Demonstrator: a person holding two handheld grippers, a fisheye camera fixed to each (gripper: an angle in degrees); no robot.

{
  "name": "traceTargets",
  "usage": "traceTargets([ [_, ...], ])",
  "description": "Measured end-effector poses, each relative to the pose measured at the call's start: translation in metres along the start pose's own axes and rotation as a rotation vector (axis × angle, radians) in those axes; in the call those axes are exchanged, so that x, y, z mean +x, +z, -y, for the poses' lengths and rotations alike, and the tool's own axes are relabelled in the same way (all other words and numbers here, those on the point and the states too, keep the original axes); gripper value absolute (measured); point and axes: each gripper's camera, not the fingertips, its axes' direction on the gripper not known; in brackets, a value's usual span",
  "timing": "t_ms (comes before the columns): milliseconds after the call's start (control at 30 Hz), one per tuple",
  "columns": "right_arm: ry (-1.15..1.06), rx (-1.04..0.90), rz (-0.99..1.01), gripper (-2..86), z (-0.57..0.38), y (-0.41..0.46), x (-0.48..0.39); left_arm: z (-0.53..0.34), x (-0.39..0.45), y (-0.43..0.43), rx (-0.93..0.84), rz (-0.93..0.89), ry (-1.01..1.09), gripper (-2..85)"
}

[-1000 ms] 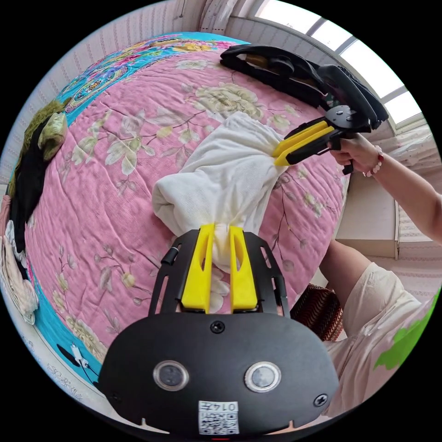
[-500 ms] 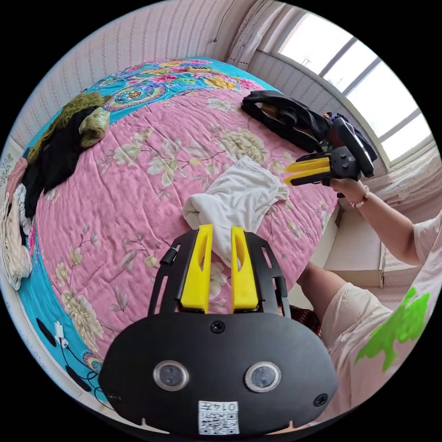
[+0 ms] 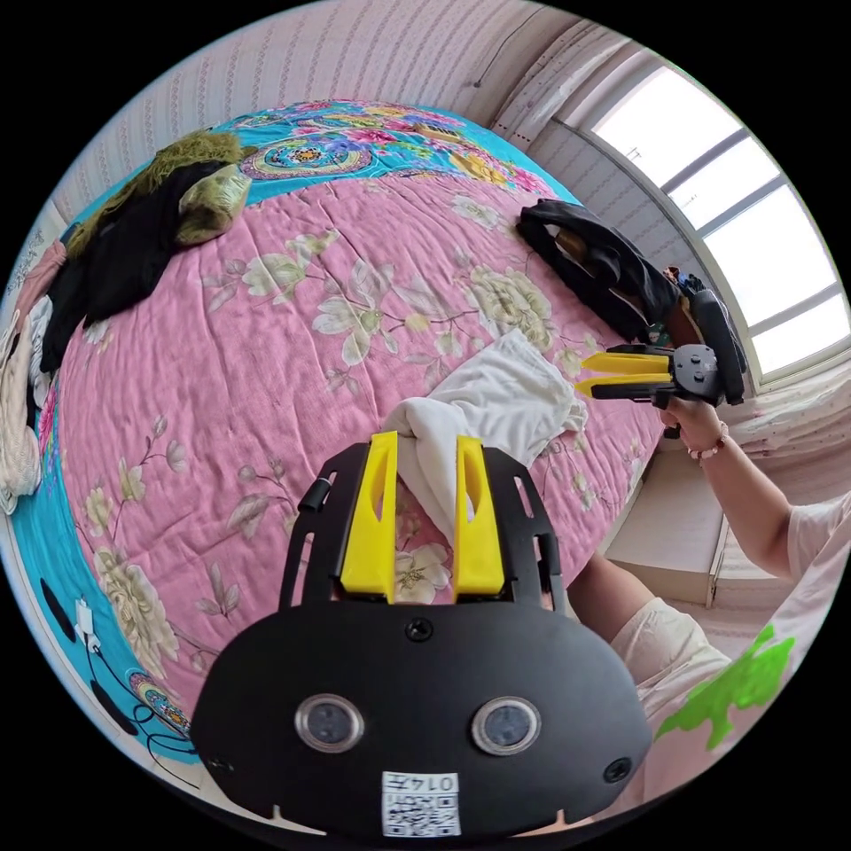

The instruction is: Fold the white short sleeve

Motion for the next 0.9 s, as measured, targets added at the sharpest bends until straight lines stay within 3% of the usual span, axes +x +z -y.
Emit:
traceTargets([
  [100,0.061,0.019,0.151,11.9,0.014,0.0,0.029,0.009,-0.009,0.006,-0.011,-0.025,-0.024,11.1],
  [300,0.139,-0.03,0.246,14.3,0.042,0.026,0.066,0.024,-0.019,0.033,-0.092,-0.032,-0.059,11.3],
  [900,0.302,-0.101,0.318,16.8,0.03,0.039,0.119,0.056,-0.033,0.042,-0.14,-0.175,-0.075,11.0],
])
